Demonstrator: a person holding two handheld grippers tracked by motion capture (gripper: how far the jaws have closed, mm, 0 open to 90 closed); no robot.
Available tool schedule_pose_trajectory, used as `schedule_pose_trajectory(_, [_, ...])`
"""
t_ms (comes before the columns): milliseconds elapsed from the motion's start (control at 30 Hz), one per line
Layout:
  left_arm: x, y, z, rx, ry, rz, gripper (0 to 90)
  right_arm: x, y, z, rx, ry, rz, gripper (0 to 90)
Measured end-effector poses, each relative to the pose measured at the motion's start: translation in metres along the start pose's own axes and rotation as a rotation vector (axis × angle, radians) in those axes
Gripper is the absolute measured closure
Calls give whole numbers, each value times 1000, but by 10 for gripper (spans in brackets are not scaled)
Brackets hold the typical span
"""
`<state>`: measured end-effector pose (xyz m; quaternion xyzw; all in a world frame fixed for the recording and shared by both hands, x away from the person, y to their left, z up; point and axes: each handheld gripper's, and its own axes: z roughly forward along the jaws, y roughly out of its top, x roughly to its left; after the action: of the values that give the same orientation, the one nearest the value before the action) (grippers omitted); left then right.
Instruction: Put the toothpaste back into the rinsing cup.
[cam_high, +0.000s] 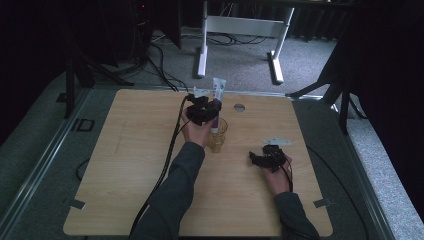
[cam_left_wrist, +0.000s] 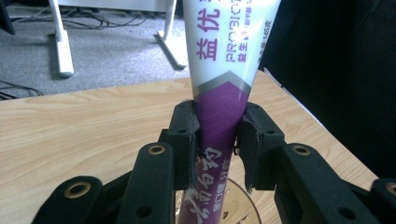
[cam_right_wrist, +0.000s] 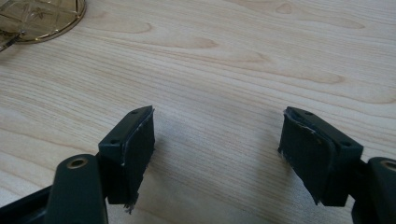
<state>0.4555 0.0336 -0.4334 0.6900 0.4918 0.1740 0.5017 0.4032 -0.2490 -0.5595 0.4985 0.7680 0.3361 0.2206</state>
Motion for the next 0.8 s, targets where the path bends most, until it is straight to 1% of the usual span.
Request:
schedule_pose_trajectory(133, [0,-6,2,21,-2,8,680,0,0,0,0,0,-1,263])
schedule_pose_trajectory(333, [0,-15,6,58,8,15,681,0,0,0,1,0,-3,263])
schedule_pose_trajectory(467, [-2,-20,9,95,10,26,680,0,0,0,0,0,-1,263])
schedule_pose_trajectory(500, [-2,-20,9,95,10,26,680,0,0,0,0,0,-1,263])
schedule_pose_trajectory(533, [-2,-24,11,105,9,32,680,0,0,0,0,0,-1,263])
schedule_pose_trajectory(700, [3,-32,13,129,24,8,674,0,0,0,1,0,0,263])
schedule_pose_trajectory(767, [4,-35,14,150,36,9,669,0,0,0,1,0,0,263])
schedule_pose_trajectory(800, [6,-37,13,143,30,6,662,0,0,0,1,0,0,263])
